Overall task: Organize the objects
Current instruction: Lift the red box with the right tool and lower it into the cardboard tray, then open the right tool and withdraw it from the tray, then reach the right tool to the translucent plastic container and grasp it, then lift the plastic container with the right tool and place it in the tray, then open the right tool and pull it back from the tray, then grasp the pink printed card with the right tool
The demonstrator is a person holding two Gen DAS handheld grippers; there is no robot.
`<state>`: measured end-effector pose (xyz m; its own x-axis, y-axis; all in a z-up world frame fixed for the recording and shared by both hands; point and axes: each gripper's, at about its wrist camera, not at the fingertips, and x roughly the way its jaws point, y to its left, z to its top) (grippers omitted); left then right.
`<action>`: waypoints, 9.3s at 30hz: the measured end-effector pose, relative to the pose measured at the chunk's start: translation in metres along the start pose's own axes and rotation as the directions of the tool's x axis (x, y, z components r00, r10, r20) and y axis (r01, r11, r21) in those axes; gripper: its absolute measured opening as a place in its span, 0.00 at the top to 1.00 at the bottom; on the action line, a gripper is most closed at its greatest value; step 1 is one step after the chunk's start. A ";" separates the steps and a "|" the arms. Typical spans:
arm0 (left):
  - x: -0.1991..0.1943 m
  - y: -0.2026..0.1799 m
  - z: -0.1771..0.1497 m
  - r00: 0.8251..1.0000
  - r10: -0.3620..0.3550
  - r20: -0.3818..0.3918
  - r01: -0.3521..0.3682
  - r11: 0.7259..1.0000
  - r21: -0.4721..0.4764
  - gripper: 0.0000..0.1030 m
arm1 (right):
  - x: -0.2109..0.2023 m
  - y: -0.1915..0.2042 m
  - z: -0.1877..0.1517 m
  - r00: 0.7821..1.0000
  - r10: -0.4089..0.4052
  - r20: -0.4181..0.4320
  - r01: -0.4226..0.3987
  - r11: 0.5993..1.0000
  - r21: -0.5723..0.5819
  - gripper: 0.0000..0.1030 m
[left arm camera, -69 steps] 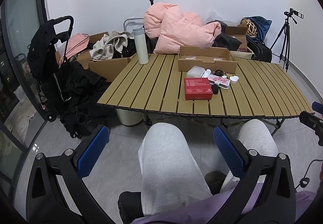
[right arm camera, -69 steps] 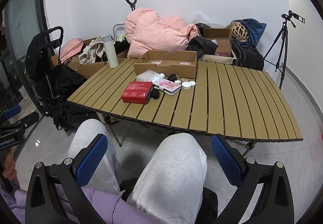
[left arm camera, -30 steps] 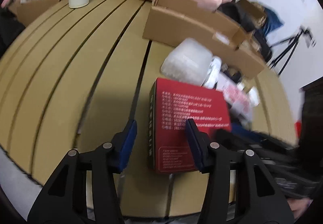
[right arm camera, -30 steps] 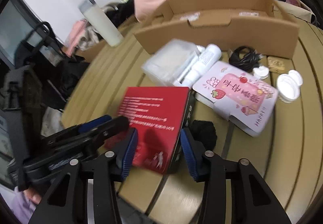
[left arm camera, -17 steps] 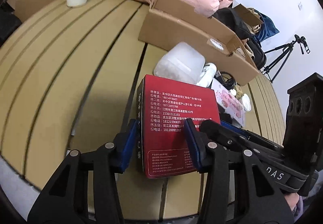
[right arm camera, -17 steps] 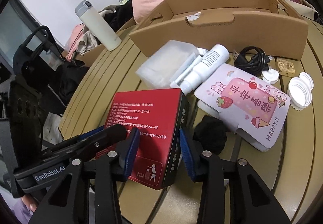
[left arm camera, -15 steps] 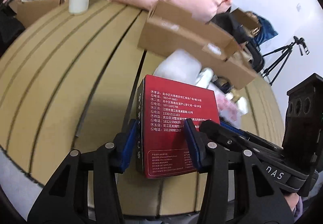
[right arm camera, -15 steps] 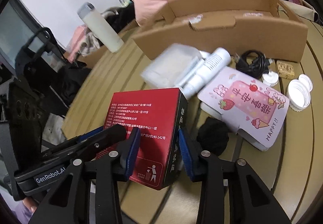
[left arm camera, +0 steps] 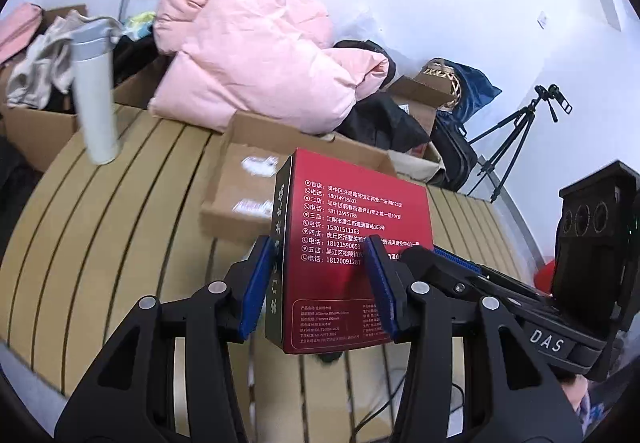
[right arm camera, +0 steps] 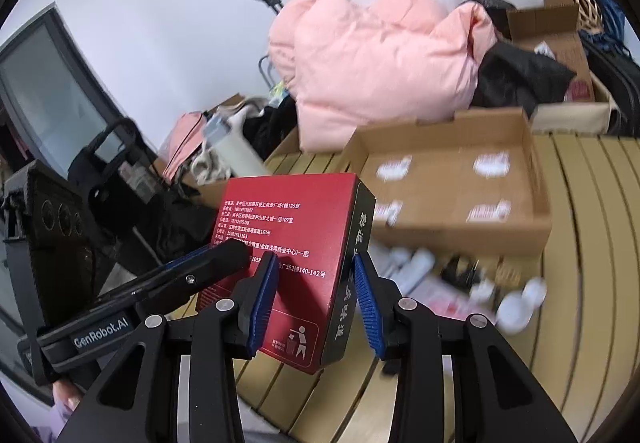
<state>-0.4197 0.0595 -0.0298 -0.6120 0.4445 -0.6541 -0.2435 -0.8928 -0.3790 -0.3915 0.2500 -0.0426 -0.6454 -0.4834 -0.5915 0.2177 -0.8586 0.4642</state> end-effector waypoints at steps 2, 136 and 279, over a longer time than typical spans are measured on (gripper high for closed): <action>0.030 0.007 0.030 0.998 -0.030 -0.055 0.028 0.999 -0.026 0.59 | 0.010 -0.012 0.021 1.000 -0.008 -0.003 0.008 1.000 0.016 0.59; 0.087 0.128 -0.041 0.956 0.215 -0.200 -0.218 0.976 0.008 0.19 | 0.172 -0.058 -0.025 0.970 0.113 -0.215 -0.089 0.989 0.120 0.57; -0.127 -0.012 -0.091 0.980 0.200 -0.011 -0.190 0.945 0.267 0.00 | -0.251 -0.048 -0.095 0.920 -0.388 0.057 0.386 0.872 -0.302 0.06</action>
<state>-0.2707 0.0202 -0.0024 -0.6402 0.2576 -0.7238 -0.3148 -0.9473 -0.0587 -0.1706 0.3965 0.0204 -0.7198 -0.1022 -0.6866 0.1620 -0.9865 -0.0230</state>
